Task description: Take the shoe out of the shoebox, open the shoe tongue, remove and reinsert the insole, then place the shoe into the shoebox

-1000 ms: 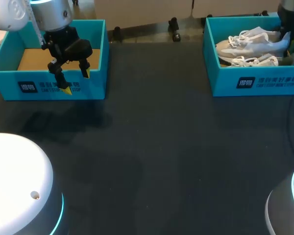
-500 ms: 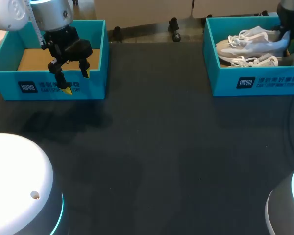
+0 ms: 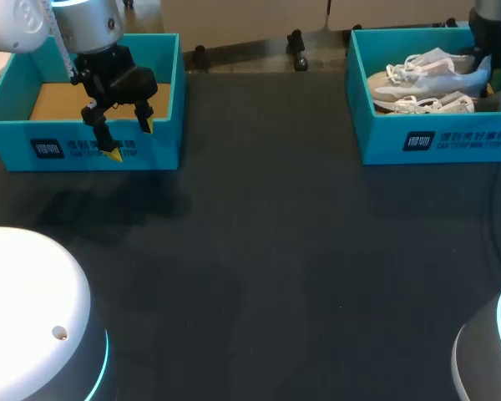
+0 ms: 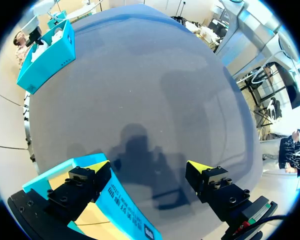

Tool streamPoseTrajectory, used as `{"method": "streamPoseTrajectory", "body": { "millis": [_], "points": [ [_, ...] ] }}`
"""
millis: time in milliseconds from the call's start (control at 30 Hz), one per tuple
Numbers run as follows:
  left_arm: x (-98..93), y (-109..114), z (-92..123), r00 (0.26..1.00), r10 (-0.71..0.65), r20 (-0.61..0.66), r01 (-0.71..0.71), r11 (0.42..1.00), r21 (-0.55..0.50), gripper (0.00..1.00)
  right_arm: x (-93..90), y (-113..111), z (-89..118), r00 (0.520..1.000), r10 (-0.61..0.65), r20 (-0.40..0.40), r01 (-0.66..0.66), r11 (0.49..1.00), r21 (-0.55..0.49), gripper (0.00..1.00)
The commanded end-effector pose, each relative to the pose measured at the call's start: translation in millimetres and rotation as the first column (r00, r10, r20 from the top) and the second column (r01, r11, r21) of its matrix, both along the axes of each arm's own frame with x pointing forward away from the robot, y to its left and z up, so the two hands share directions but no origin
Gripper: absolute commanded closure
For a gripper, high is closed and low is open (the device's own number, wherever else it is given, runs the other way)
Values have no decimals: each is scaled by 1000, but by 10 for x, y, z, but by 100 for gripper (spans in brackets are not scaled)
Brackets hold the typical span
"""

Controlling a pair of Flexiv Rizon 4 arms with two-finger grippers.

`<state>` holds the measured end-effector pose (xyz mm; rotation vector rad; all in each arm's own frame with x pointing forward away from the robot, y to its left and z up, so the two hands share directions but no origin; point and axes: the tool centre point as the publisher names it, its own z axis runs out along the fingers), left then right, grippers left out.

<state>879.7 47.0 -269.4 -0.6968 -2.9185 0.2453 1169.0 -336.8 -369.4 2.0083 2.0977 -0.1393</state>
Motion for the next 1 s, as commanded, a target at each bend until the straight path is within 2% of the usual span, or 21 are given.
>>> {"method": "streamPoseTrajectory", "body": {
  "millis": [33, 500, 567, 600, 633, 733, 867, 1000],
  "points": [
    [1, 1, 3, 1000, -1, 1, 1, 1000, 2, 0, 45, 8, -6, 1000, -2, -6, 2, 1000, 2, 100],
    [1, 1, 3, 1000, -1, 1, 1, 1000, 2, 0, 63, 70, -52, 1000, -3, -11, 2, 1000, -7, 100],
    [1, 1, 3, 1000, -1, 1, 1, 1000, 2, 0, 53, 70, -44, 1000, -4, -10, 4, 1000, -5, 95],
    [1, 1, 3, 1000, -1, 1, 1, 1000, 2, 0, 48, 67, -39, 1000, -4, -10, 4, 1000, -5, 82],
    [1, 1, 3, 1000, -1, 1, 1, 1000, 2, 0, 42, 66, -32, 1000, -6, -9, 5, 1000, -5, 76],
    [1, 1, 3, 1000, -1, 1, 1, 1000, 2, 0, 30, 64, -22, 1000, -7, -9, 7, 1000, -3, 64],
    [1, 1, 3, 1000, -1, 1, 1, 1000, 2, 0, 13, 77, 7, 1000, -8, -3, 8, 1000, 1, 52],
    [1, 1, 3, 1000, -1, 1, 1, 1000, 2, 0, 4, 93, 59, 1000, -8, 1, 8, 1000, 1, 50]
  ]
}}
